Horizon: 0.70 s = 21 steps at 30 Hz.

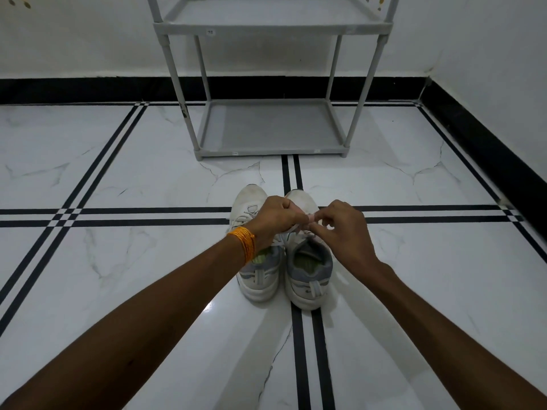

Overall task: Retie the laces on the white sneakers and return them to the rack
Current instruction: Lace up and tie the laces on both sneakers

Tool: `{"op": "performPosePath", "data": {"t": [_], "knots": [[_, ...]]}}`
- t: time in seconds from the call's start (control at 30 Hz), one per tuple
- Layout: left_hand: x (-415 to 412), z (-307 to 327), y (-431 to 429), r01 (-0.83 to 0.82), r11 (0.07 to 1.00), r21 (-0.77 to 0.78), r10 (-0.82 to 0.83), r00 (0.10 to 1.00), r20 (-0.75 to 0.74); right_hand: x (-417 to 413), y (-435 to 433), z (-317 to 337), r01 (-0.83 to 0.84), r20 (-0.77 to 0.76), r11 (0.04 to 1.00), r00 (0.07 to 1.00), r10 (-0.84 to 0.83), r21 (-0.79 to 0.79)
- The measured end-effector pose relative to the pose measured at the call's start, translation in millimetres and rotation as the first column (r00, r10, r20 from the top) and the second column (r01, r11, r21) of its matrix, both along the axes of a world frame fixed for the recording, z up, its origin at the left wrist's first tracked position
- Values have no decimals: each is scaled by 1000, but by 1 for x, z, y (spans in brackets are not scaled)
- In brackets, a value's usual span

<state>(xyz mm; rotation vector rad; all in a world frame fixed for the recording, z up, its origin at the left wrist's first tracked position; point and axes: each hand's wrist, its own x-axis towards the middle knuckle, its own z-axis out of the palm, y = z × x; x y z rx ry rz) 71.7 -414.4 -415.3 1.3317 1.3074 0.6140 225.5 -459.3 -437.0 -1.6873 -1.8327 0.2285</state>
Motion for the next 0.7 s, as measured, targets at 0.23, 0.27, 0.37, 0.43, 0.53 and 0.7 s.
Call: {"op": "performPosePath", "data": {"t": [0.23,0.27,0.37,0.43,0.53,0.7], "knots": [[-10,3,3,-8,990,140,12,1000,-26,10,9,1,-95,147,995,985,92,17],[-13,2,6,-22,978,208,34,998,-53,15,9,1,-84,166,996,983,77,36],[-17,1,12,-20,932,362,82,984,-158,36,4,-6,3,164,995,986,-19,100],[-19,-3,16,48,892,449,116,937,-330,46,-4,-17,93,108,992,989,-102,82],[-26,-11,19,176,840,512,182,798,-574,54,-17,-36,185,62,983,981,-184,-19],[-19,-16,11,419,763,493,146,631,-762,60,-25,-43,161,43,986,986,-160,-33]]}}
